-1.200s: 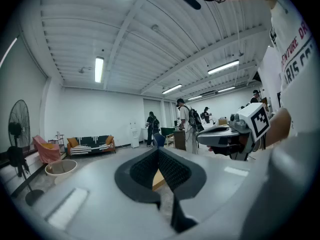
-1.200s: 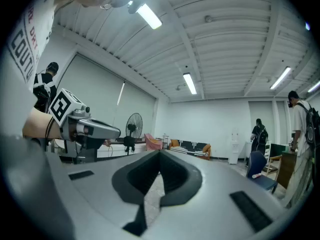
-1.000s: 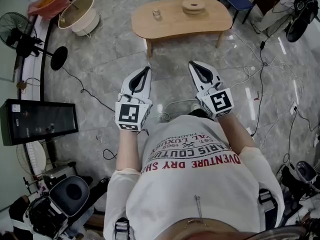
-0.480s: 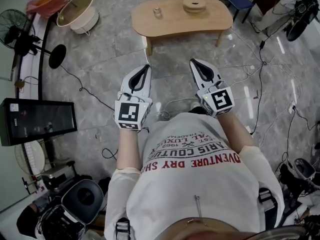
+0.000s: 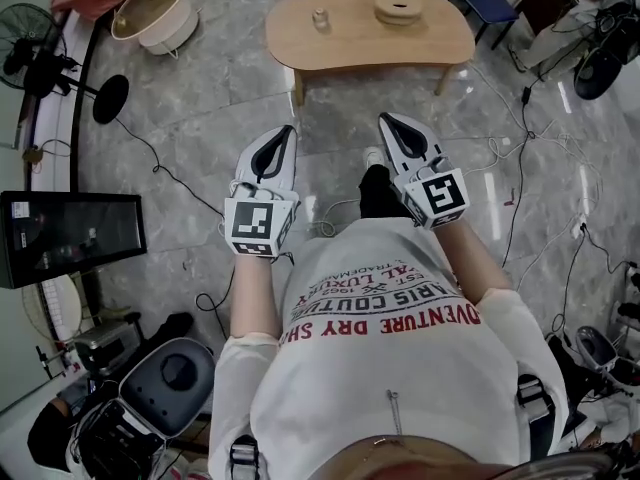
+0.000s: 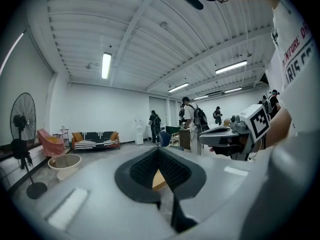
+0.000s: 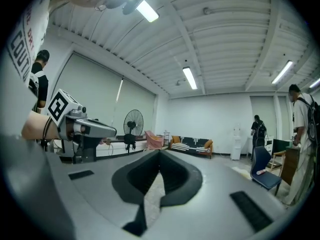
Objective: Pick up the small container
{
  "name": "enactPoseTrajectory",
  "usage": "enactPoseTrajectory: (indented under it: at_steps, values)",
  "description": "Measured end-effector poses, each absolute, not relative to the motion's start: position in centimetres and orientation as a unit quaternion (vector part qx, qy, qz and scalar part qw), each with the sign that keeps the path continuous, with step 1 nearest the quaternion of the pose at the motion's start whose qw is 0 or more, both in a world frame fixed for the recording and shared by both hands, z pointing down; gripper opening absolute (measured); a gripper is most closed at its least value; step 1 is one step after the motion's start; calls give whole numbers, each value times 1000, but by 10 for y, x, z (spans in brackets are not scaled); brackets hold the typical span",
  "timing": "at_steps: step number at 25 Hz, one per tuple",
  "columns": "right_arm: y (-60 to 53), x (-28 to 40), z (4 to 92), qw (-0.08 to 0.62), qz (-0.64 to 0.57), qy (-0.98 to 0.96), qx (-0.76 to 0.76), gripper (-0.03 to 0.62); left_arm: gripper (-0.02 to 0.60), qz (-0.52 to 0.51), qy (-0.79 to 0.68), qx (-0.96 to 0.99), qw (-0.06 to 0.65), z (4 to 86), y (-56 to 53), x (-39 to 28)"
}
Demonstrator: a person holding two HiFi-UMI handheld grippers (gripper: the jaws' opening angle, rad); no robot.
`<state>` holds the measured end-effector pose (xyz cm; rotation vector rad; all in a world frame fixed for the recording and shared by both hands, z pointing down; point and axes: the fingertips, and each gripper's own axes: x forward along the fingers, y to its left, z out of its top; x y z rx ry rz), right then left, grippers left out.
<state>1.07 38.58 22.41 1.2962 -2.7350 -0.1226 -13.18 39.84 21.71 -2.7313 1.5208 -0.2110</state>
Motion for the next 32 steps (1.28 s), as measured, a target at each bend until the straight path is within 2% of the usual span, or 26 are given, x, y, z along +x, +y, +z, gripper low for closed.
enactPoseTrajectory:
  at_steps: [11, 23, 27, 32]
  values:
    - [215, 27, 229, 43, -28, -921, 387, -14, 11, -95, 534, -840, -18, 226, 240, -121]
    - [-5, 113, 248, 48, 6, -919, 392, -14, 11, -126, 557, -819, -53, 264, 45, -58]
    - [-45, 119, 260, 63, 12, -922, 382, -14, 11, -106, 570, -811, -75, 277, 4, -51]
    - [-81, 109, 282, 83, 33, -924, 373, -14, 11, -132, 561, -812, -90, 308, -40, -50]
